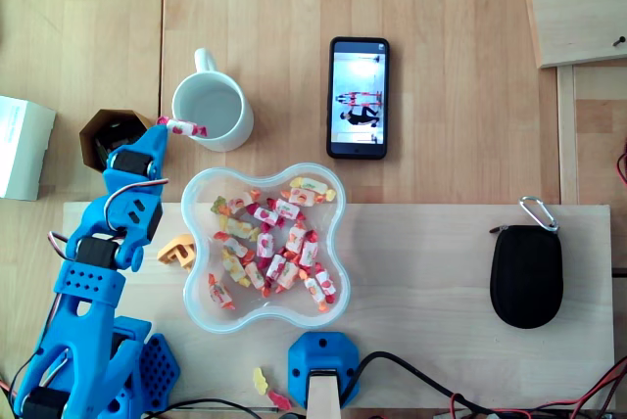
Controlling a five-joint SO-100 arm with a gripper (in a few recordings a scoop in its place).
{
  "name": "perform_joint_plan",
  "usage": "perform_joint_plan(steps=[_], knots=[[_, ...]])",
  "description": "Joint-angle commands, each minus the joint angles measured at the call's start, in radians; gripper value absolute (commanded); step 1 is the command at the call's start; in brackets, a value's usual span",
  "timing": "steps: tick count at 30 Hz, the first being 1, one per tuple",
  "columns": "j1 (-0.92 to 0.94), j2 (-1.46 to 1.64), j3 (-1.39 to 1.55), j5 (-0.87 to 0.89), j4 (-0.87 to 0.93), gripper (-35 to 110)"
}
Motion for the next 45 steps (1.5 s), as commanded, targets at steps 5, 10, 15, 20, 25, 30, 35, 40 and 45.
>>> perform_joint_plan(steps=[5, 10, 15, 20, 25, 30, 35, 40, 45], knots=[[0.015, -0.051, -0.101, 0.018, -0.011, -3], [0.061, -0.164, -0.199, 0.018, -0.011, -3], [0.077, -0.264, -0.279, 0.018, -0.011, -3], [0.077, -0.301, -0.328, 0.018, -0.011, -3], [0.072, -0.308, -0.336, 0.018, -0.011, -3], [0.074, -0.308, -0.336, 0.017, -0.011, -3], [0.071, -0.308, -0.331, 0.002, -0.011, -2], [0.071, -0.308, -0.33, 0.0, -0.011, -2], [0.071, -0.307, -0.33, 0.0, -0.011, -1]])
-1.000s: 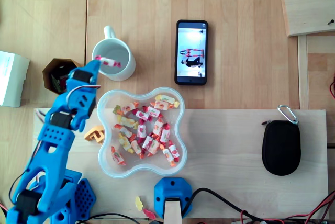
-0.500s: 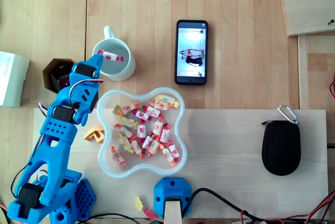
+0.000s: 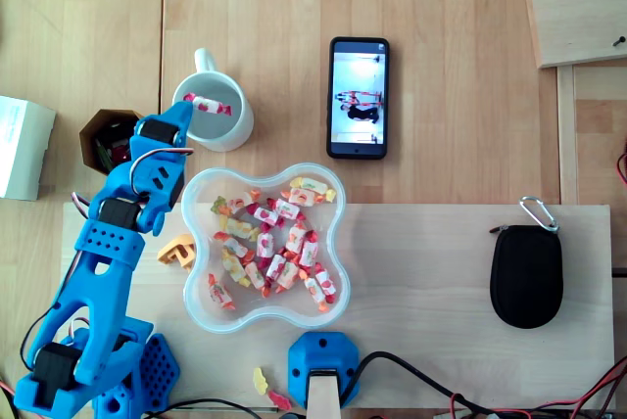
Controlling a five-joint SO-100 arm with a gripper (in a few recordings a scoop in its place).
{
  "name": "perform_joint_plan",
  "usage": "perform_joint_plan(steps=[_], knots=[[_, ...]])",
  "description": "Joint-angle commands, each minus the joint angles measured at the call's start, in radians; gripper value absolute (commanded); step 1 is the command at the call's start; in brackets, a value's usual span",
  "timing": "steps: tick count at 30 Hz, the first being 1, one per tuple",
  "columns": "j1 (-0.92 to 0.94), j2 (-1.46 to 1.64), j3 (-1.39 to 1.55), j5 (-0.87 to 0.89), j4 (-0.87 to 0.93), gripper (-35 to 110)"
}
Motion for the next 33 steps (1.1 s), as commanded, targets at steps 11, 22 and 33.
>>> perform_joint_plan(steps=[11, 22, 33], knots=[[0.014, 0.031, -0.029, 0.011, -0.008, 21], [0.009, 0.037, -0.028, 0.015, -0.002, 26], [-0.11, 0.388, 0.089, 0.0, 0.011, 22]])
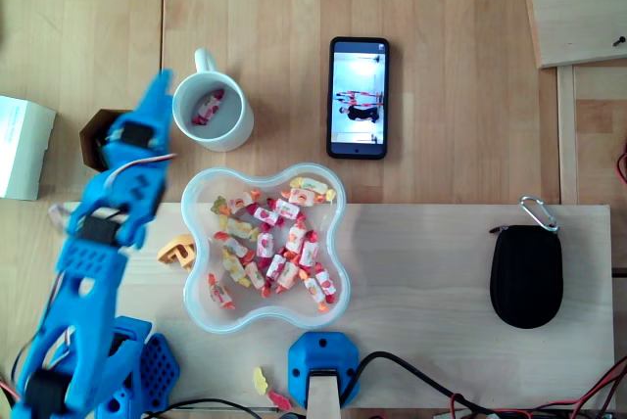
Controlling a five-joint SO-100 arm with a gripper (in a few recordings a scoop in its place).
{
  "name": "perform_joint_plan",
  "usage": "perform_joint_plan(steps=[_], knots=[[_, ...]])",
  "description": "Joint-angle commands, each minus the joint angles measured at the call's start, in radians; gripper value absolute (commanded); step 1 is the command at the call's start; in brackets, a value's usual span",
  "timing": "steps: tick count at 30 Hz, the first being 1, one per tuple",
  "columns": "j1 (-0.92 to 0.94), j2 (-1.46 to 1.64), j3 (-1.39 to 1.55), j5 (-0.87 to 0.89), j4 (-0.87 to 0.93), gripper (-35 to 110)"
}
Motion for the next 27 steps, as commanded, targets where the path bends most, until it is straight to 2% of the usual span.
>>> perform_joint_plan(steps=[1, 8, 13, 20, 27], knots=[[-0.067, 0.215, 0.057, 0.006, 0.008, 21], [-0.201, 0.621, 0.347, 0.005, 0.008, 19], [-0.219, 0.92, 0.675, 0.005, -0.012, 19], [-0.218, 1.342, 0.977, 0.005, -0.014, 19], [-0.216, 1.355, 1.005, 0.006, -0.014, 19]])
